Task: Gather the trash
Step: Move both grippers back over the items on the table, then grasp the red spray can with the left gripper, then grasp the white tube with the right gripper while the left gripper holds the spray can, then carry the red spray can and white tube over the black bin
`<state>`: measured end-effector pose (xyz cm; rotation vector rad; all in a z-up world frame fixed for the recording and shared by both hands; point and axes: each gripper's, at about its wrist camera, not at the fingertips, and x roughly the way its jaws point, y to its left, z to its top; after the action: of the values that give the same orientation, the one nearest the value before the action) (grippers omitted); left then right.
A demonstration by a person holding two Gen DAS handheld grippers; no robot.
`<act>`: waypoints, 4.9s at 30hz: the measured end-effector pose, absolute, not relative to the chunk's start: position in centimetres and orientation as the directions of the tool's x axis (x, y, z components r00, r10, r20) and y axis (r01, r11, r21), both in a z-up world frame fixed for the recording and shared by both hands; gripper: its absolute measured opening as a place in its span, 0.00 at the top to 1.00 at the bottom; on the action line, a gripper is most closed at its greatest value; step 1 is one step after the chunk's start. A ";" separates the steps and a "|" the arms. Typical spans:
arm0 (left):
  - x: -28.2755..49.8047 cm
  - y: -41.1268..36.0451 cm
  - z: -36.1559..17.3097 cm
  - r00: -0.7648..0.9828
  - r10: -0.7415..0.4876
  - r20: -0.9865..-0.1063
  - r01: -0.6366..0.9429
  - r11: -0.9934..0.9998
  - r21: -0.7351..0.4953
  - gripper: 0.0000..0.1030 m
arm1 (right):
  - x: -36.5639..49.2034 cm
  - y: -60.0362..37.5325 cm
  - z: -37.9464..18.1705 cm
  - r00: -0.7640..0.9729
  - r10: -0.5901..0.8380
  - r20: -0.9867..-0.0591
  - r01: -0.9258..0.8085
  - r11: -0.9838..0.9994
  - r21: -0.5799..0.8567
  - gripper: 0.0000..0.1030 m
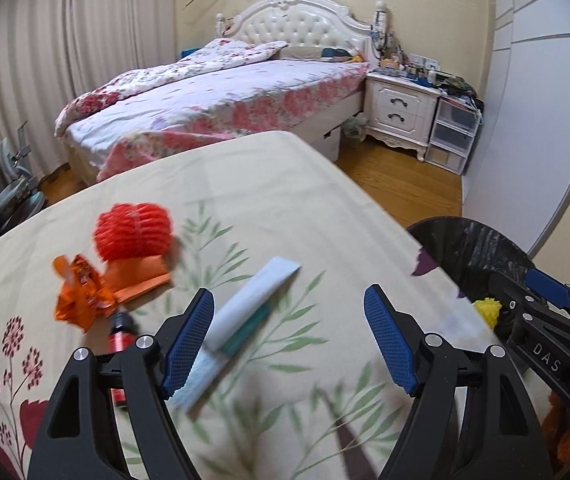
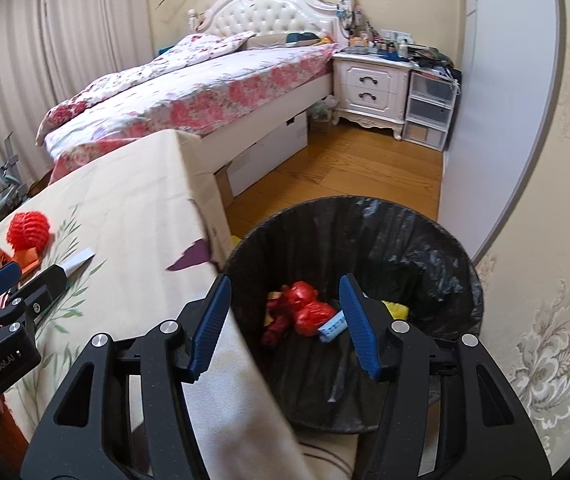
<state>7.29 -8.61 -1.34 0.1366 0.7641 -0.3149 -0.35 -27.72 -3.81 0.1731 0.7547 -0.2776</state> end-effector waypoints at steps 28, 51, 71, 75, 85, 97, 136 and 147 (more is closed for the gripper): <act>9.0 0.7 -4.6 0.602 -0.108 -0.791 0.197 0.980 0.016 0.65 | 2.2 -17.8 -4.2 0.693 -0.056 -0.719 0.101 0.995 0.019 0.46; 6.3 6.7 -3.3 0.645 -0.107 -0.757 0.139 0.990 -0.022 0.76 | 6.4 -11.3 -3.1 0.693 0.050 -0.719 -0.034 0.999 0.037 0.43; 7.3 10.9 -4.0 0.640 -0.072 -0.765 0.050 0.997 -0.051 0.76 | 5.8 -14.5 -5.0 0.644 -0.063 -0.762 0.067 0.997 -0.026 0.38; 7.3 10.9 -4.0 0.639 -0.071 -0.766 0.049 0.997 -0.052 0.76 | 6.1 -13.9 -5.0 0.646 -0.061 -0.761 0.049 0.998 -0.038 0.38; 7.1 11.4 -3.8 0.644 -0.071 -0.762 0.050 0.997 -0.051 0.76 | 5.7 -13.8 -5.5 0.626 -0.044 -0.778 0.027 0.999 -0.034 0.74; 6.1 10.3 -3.4 0.658 -0.097 -0.746 0.076 0.995 -0.062 0.76 | 4.1 -14.4 -5.5 0.634 -0.028 -0.772 0.019 1.000 -0.021 0.84; 3.2 -8.6 0.5 0.691 -0.333 -0.641 0.410 0.911 -0.031 0.76 | -2.4 -27.0 -2.3 0.708 -0.170 -0.685 0.261 0.965 0.031 0.84; 4.4 -14.5 0.2 0.670 -0.383 -0.636 0.492 0.871 -0.005 0.76 | -2.8 -31.8 -2.3 0.697 -0.251 -0.672 0.369 0.929 0.036 0.84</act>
<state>4.45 -14.47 0.16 0.1720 0.6747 -0.4956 -2.76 -31.84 -2.31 0.1738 0.7217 -0.3478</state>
